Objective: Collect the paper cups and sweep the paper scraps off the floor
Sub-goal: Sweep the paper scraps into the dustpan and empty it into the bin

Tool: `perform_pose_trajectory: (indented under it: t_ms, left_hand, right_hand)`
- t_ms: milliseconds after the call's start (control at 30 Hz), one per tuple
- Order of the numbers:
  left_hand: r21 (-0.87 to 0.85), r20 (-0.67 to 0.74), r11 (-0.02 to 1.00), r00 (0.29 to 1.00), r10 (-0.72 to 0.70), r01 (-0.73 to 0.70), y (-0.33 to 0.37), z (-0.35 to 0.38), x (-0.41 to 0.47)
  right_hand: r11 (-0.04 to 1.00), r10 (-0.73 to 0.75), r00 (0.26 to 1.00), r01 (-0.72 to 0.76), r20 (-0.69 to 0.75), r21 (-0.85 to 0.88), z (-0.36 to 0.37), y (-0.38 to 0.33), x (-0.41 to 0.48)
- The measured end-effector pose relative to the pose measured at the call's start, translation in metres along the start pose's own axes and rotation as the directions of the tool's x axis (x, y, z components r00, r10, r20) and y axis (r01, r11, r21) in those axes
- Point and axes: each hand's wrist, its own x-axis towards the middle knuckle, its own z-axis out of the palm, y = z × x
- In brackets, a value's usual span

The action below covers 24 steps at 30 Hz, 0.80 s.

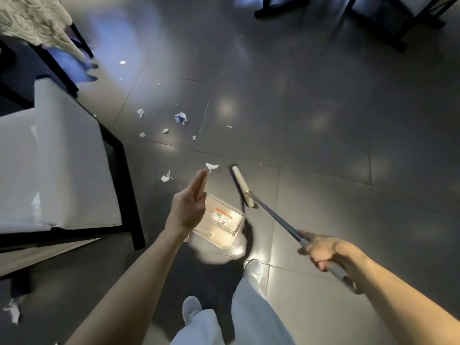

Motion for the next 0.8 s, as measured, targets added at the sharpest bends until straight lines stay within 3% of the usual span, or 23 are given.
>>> perform_pose_trajectory:
  t_ms: [100,300,633,800]
  left_hand:
    - [-0.014,-0.035,1.000,0.999,-0.013,0.012,0.004,0.009,0.009]
    - [-0.026,-0.090,0.997,0.994,-0.069,0.066,0.000,0.000,0.013]
    - [-0.190,-0.282,0.970,0.938,-0.203,0.153,-0.019,-0.031,0.052]
    - [-0.116,-0.284,0.977,0.937,-0.205,0.179,-0.034,-0.051,0.103]
  right_hand:
    - [0.995,-0.008,0.997,0.016,0.083,-0.098,0.001,-0.002,-0.003]
    - [0.999,-0.013,0.984,0.018,0.178,-0.029,-0.052,0.001,-0.020]
    - [0.924,-0.221,0.974,0.193,-0.047,-0.330,-0.109,-0.120,0.031]
    - [0.879,-0.224,0.974,0.185,-0.036,-0.439,-0.106,-0.186,0.081]
